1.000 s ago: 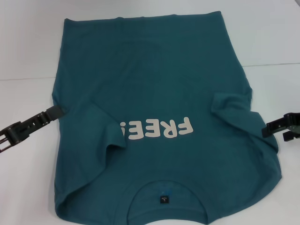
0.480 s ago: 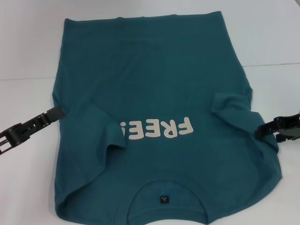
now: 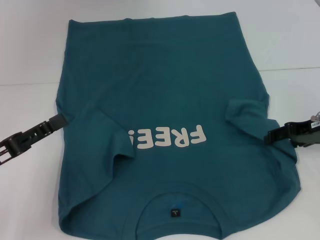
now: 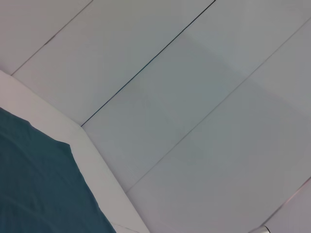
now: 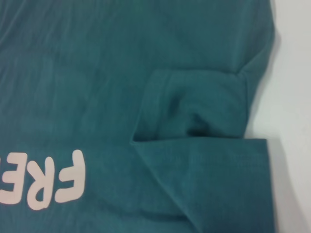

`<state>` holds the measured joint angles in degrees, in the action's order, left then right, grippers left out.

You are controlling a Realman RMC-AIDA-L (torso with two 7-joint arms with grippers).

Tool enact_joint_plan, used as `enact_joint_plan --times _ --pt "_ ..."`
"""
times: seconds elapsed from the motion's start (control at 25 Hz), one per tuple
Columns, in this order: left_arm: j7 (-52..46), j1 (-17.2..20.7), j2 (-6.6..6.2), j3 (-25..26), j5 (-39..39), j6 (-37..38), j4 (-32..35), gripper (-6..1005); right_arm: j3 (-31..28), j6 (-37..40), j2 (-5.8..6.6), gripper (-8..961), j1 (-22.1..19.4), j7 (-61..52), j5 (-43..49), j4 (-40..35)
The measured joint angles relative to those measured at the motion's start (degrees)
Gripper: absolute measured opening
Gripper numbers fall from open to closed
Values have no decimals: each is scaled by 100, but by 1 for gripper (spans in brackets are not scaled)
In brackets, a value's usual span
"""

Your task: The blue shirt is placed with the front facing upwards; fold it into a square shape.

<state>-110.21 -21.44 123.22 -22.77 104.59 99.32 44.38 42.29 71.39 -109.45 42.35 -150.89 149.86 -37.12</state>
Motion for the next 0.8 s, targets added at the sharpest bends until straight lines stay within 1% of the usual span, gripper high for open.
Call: enact_joint_plan --times 0.08,0.28,0.52,0.68,0.8 --pt "0 0 0 0 0 -1 0 871 -4 -30 -25 797 -1 0 -21 2" --pt "0 -7 0 -3 0 -1 0 872 -44 -59 -32 796 -11 -39 -125 16" --pt "0 -11 0 -9 0 -1 1 872 -53 -33 24 794 -16 -132 -126 30" --pt "0 -18 -1 -9 0 -1 1 872 -29 -33 29 568 -4 -143 -103 30" --pt "-1 -18 -6 -9 0 -1 1 872 -28 -32 30 378 -1 -143 -102 24"
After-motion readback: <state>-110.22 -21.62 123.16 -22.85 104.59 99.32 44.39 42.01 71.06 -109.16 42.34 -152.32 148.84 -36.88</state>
